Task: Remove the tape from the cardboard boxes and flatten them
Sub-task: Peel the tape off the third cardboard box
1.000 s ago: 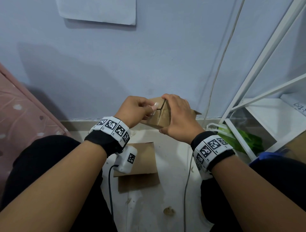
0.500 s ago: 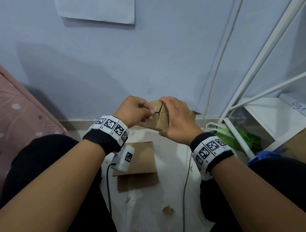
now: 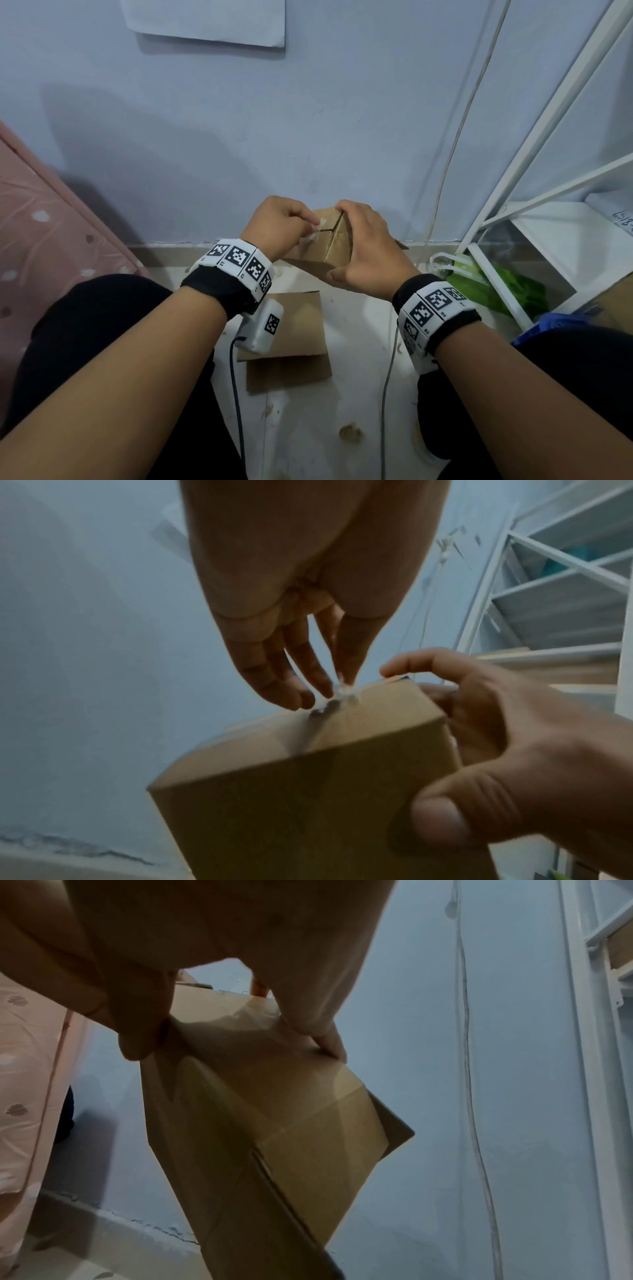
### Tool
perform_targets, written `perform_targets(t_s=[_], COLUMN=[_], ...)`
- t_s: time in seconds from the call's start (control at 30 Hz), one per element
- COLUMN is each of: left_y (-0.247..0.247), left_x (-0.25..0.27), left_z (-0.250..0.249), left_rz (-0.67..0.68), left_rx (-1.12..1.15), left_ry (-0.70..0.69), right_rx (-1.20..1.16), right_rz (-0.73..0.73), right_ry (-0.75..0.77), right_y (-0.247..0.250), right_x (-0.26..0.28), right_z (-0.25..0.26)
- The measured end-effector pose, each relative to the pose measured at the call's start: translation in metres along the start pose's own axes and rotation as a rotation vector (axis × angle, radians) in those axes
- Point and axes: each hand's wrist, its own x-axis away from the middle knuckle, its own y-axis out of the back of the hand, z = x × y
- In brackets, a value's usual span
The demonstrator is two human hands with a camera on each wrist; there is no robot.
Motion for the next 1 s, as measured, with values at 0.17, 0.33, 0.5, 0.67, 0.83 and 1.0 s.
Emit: perform_targets(t_s=[0.17,0.33,0.5,0.67,0.83,1.0], left_y=[0.004,-0.002,0.007,0.016,0.023,0.019], left_x=[0.003,0.005,0.0,0.002,-0.001,-0.001], left_z=[-0.007,-0.004,0.006,0.011,0.018,0.019], left_rz=[-0.006,0.016,0.09,0.244,0.153,0.02], left_rx=[0.018,-0.072,-0.157,-0.251,-0.148,-0.098], left_ry=[0.039,-0.014,0.253,0.344,0.346,0.25], right_rx=[-0.002,-0.042,-0.145,-0.146,-0.165,-0.146], right_rz=[0.016,-0.033,-0.05,-0.001,0.003,0.026], right_ry=[0.021,0.023,0.026,0.041,0.036,0.023], right_y=[0.0,0.001,0.002,0.002,-0.005,-0.014], right_x=[0.001,-0.001,0.001,0.004,0.004,0.002], right_z=[0.001,0.0,0.001,-0.001,-0.002,-0.009])
